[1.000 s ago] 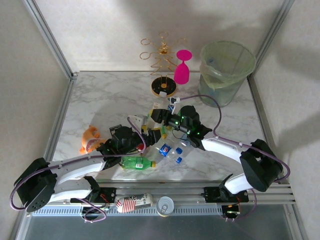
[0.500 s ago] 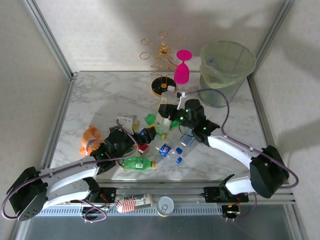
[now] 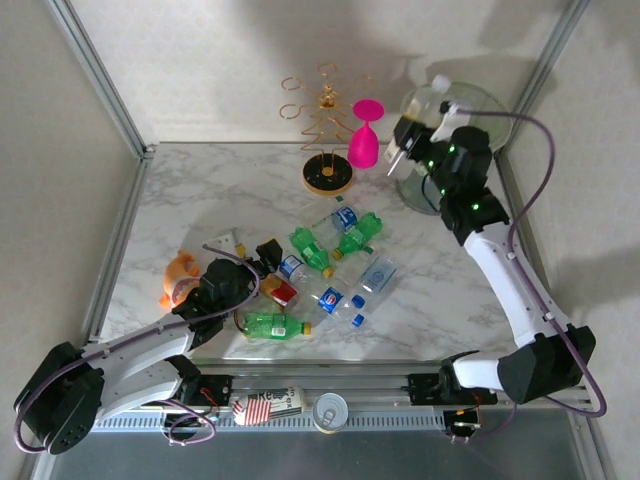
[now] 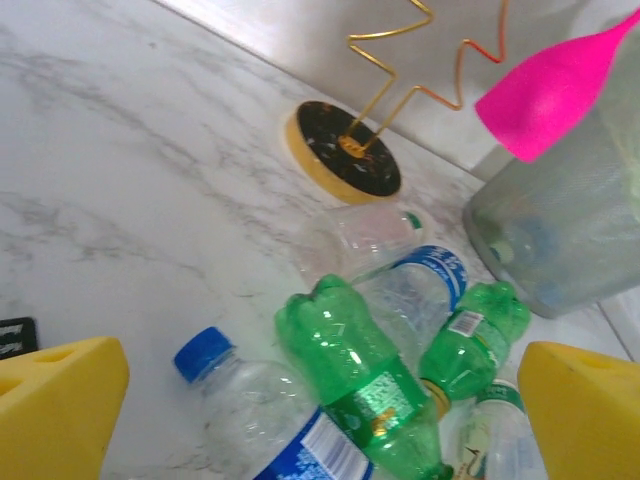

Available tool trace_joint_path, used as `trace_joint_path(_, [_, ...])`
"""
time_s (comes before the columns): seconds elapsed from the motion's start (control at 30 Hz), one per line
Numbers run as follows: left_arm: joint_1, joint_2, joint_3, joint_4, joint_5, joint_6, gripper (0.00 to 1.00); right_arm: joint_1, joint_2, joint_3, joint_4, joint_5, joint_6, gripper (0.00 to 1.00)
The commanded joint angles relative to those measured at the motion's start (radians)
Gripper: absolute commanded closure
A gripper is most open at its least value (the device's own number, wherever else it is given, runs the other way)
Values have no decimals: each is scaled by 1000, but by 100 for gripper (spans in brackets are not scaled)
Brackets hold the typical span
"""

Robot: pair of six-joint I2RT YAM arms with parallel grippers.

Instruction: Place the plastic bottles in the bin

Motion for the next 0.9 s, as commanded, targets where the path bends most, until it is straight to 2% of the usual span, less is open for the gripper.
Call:
trace_joint_path(0.0, [15, -14, -8, -49, -49, -49, 0, -27, 53, 106, 8, 122, -96, 51])
trace_joint_path(0.2, [16, -52, -11, -71, -57, -44, 0, -100, 175, 227, 82, 246, -155, 51])
trace_joint_path(0.3, [17, -86, -17, -79, -67, -41, 0, -142, 243, 282, 83, 270, -157, 51])
trace_joint_path(0.5, [18, -161, -59, -75, -90, -42, 0, -205, 373, 370, 28, 251, -124, 50])
trace_joint_path(0.73, [21, -216, -81, -104, -114, -47, 1, -216, 473, 377, -33, 205, -79, 48])
trace_joint_path(0.87, [23, -232, -81, -125, -123, -42, 0, -216, 508, 380, -54, 190, -63, 42])
